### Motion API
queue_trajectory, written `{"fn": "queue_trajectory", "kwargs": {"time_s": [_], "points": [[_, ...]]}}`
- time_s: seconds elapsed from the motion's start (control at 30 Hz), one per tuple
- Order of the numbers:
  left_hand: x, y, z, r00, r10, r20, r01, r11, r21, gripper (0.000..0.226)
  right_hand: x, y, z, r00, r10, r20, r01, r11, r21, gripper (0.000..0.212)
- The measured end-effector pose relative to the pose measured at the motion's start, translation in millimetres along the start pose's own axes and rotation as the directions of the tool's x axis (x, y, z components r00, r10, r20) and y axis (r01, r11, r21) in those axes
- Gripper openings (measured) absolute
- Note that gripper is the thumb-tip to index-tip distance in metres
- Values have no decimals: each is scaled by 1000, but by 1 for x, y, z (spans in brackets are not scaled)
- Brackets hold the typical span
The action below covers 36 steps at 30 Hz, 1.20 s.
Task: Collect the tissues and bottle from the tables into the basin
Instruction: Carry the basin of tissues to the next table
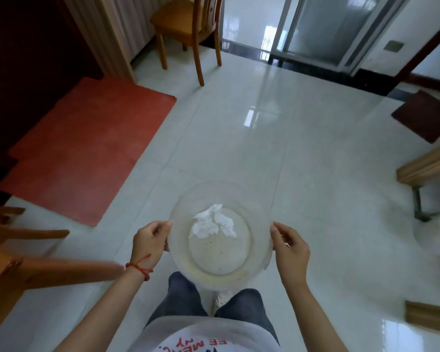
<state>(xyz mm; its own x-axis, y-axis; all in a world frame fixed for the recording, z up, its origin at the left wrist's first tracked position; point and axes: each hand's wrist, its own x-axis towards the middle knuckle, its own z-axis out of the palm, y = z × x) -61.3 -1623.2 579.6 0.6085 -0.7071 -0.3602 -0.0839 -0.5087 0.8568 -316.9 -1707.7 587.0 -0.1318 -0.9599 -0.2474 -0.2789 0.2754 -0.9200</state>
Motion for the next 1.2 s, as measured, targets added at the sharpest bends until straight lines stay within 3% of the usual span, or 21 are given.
{"fn": "queue_trajectory", "kwargs": {"time_s": [0.23, 0.7, 0.9, 1.2], "points": [[75, 28, -4, 992, -43, -116, 39, 999, -31, 24, 83, -38, 64, 993, -38, 108, 40, 999, -13, 10], [242, 68, -72, 931, -134, -339, 96, 987, -127, 31, 218, -148, 254, 937, -127, 326, 147, 988, -37, 12], [280, 79, -98, 851, -233, -471, 130, 962, -241, 30, 259, -185, 331, 865, -160, 475, 217, 974, -67, 8], [339, 101, -131, 676, -370, -638, 137, 913, -385, 31, 317, -241, 454, 681, -152, 717, 304, 949, -88, 7]]}}
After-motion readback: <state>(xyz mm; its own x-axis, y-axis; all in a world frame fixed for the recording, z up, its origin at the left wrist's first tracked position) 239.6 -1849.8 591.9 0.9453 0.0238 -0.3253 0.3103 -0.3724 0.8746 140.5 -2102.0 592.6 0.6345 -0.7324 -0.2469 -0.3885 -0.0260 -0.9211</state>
